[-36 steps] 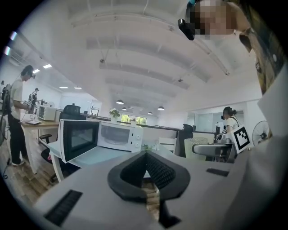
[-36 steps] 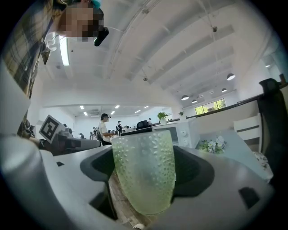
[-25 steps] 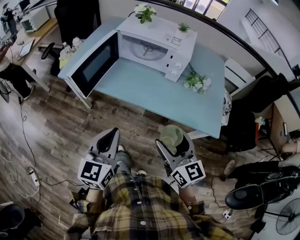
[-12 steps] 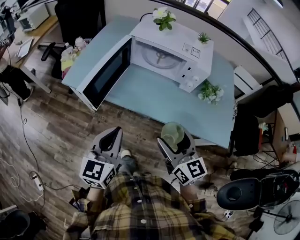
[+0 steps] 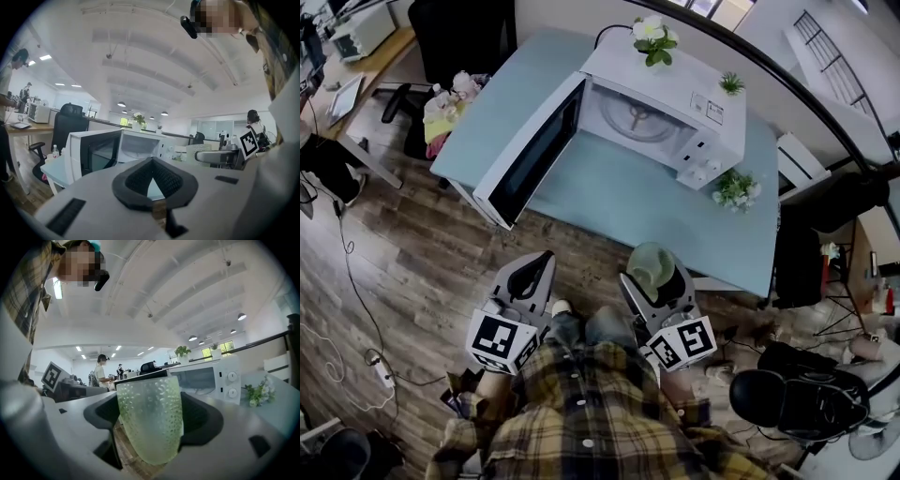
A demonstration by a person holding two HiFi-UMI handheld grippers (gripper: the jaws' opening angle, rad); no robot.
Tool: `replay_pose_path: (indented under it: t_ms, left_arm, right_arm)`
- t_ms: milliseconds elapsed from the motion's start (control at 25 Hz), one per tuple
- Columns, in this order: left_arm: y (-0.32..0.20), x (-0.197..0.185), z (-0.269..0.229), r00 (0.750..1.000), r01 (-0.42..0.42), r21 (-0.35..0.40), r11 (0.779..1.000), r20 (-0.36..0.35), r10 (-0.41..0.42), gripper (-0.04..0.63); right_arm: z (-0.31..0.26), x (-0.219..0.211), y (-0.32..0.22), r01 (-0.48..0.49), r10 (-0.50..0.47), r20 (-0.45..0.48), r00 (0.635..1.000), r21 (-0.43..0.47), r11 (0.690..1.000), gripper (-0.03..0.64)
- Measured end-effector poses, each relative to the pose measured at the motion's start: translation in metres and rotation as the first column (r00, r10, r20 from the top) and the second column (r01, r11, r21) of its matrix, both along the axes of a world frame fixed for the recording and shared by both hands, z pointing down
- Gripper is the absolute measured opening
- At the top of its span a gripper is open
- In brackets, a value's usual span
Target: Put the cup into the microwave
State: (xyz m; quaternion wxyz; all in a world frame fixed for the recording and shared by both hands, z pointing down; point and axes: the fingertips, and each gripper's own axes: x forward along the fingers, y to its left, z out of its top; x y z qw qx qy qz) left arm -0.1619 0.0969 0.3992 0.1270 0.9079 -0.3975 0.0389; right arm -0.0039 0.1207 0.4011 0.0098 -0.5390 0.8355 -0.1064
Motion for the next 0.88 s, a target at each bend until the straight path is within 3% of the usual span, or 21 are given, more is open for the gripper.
replay_pose_path:
  t_ms: [400,880]
  left_arm:
    - [-0.016,-0.006,0.015,1.000,0.000,-0.056,0.998,-0.016,-0.001,-0.009]
    - [-0.071,0.016,0.015,1.000,-0.006,-0.051,0.999,-0.012,0.005,-0.009]
  right_arm:
    - [0.016,0.001,-0.021,-0.020,0.020,-0.005,1.000,-0.072,0.997,0.377]
    - [0.015,0.014,-0.083,-0.004,0.004,-0.004,1.000,-0.054,0.999,0.377]
